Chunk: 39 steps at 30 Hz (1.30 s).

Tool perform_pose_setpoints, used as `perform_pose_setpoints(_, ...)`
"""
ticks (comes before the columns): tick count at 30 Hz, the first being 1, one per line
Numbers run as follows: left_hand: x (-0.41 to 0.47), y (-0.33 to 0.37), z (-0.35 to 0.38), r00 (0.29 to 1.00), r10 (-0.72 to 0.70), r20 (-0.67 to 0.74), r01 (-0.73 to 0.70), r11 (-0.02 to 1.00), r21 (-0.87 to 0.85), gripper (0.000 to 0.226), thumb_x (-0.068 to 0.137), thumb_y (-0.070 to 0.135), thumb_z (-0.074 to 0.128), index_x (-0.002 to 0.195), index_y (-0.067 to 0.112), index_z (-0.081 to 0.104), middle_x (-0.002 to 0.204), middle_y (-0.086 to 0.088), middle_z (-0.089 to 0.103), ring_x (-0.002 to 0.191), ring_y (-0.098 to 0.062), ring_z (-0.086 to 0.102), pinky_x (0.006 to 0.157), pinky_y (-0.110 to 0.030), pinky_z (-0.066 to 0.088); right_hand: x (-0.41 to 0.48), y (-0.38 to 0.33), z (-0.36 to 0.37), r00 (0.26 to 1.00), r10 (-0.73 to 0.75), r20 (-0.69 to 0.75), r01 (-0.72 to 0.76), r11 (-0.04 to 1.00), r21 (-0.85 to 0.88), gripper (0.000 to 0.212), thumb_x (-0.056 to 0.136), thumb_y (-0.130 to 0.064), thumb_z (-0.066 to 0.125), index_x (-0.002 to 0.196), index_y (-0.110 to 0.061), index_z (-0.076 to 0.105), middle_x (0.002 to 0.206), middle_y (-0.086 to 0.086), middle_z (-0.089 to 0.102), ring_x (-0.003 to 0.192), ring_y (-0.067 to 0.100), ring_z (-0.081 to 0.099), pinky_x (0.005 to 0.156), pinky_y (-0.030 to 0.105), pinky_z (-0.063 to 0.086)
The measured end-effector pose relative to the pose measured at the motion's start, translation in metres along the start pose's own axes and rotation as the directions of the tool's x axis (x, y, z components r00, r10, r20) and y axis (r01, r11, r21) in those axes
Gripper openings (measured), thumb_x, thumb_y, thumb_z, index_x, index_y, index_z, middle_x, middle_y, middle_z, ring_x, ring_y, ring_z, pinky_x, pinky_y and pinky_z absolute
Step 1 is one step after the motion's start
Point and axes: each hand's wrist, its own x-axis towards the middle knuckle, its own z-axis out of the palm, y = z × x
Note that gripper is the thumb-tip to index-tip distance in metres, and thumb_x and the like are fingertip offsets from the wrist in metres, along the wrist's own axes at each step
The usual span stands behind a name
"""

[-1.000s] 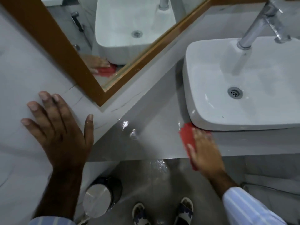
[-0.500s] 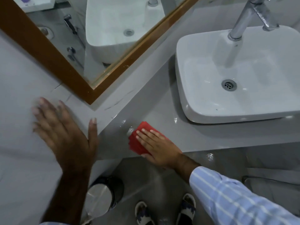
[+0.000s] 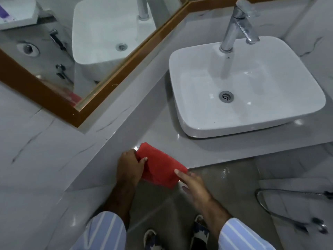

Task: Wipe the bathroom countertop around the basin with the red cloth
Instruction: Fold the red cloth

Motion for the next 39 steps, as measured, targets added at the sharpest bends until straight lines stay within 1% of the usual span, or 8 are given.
perform_pose_setpoints(5,0.006,0.003,0.003,0.988,-0.117,0.105,0.125,0.989,-0.076,0.029,0.088,0.027,0.081,0.101,0.002,0.075,0.103,-0.018,0.079,0.098,-0.035,0.073,0.084,-0.034,0.053,0.005,-0.003,-0.006,0.997,-0.047,-0.063,0.047,0.999,0.001,0.042,0.071,-0.027,0.095,0.095,0.001,0.077,0.101,0.014,0.083,0.102,0.034,0.077,0.101,0.049,0.059)
perform_pose_setpoints(11,-0.020,0.018,0.017,0.954,-0.151,0.260,0.239,0.906,-0.350,0.015,0.081,0.015,0.086,0.079,0.006,0.074,0.080,-0.017,0.077,0.083,-0.037,0.075,0.081,-0.045,0.061,-0.016,-0.034,-0.050,0.964,-0.211,-0.163,0.197,0.976,-0.097,0.029,0.073,-0.023,0.094,0.078,-0.004,0.073,0.082,0.013,0.080,0.080,0.024,0.073,0.085,0.041,0.060)
perform_pose_setpoints(17,-0.066,0.096,0.048,0.874,-0.026,0.485,0.332,0.761,-0.557,0.012,0.084,0.009,0.084,0.093,0.007,0.075,0.092,-0.016,0.083,0.074,-0.025,0.079,0.070,-0.037,0.064,-0.061,-0.062,-0.135,0.904,-0.252,-0.346,0.264,0.964,-0.014,0.021,0.083,-0.023,0.087,0.080,-0.007,0.074,0.081,0.010,0.077,0.074,0.019,0.071,0.066,0.030,0.060)
perform_pose_setpoints(23,-0.117,0.204,0.070,0.814,0.174,0.554,0.220,0.790,-0.572,0.021,0.083,0.007,0.085,0.101,0.004,0.075,0.088,-0.014,0.083,0.074,-0.024,0.081,0.060,-0.030,0.064,-0.128,-0.062,-0.233,0.812,-0.236,-0.534,0.347,0.931,0.115,0.035,0.082,-0.022,0.088,0.062,-0.019,0.059,0.054,-0.007,0.055,0.049,0.008,0.049,0.050,0.022,0.044)
perform_pose_setpoints(27,-0.160,0.283,0.089,0.774,0.269,0.574,0.119,0.828,-0.548,0.024,0.084,0.005,0.084,0.104,-0.001,0.072,0.095,-0.021,0.081,0.067,-0.021,0.077,0.055,-0.026,0.063,-0.172,-0.058,-0.298,0.747,-0.197,-0.634,0.387,0.905,0.174,0.027,0.082,-0.025,0.088,0.068,-0.015,0.066,0.054,-0.007,0.061,0.047,0.006,0.056,0.045,0.019,0.047)
perform_pose_setpoints(32,-0.214,0.392,0.123,0.722,0.525,0.451,-0.358,0.841,-0.407,0.017,0.083,0.018,0.087,0.093,0.012,0.074,0.086,-0.003,0.078,0.075,-0.021,0.074,0.064,-0.027,0.056,-0.218,-0.052,-0.384,0.731,-0.096,-0.675,0.410,0.853,0.323,0.007,0.088,-0.015,0.077,0.083,-0.014,0.072,0.062,-0.001,0.073,0.056,0.014,0.072,0.050,0.026,0.057)
perform_pose_setpoints(35,-0.254,0.468,0.149,0.535,0.768,0.351,-0.748,0.624,-0.226,0.018,0.085,0.021,0.083,0.100,0.015,0.074,0.090,0.000,0.073,0.085,-0.022,0.067,0.076,-0.032,0.048,-0.242,-0.045,-0.428,0.728,-0.058,-0.684,0.422,0.824,0.379,0.006,0.091,-0.013,0.069,0.087,-0.012,0.065,0.063,0.001,0.076,0.060,0.020,0.077,0.048,0.026,0.056)
perform_pose_setpoints(39,-0.316,0.561,0.199,0.164,0.910,0.381,-0.958,0.239,-0.158,0.024,0.089,0.014,0.073,0.113,0.011,0.072,0.109,-0.013,0.072,0.103,-0.035,0.067,0.090,-0.040,0.051,-0.259,-0.031,-0.474,0.739,0.007,-0.673,0.435,0.759,0.485,0.022,0.093,-0.014,0.065,0.107,0.003,0.065,0.099,0.027,0.080,0.088,0.039,0.080,0.064,0.035,0.063)
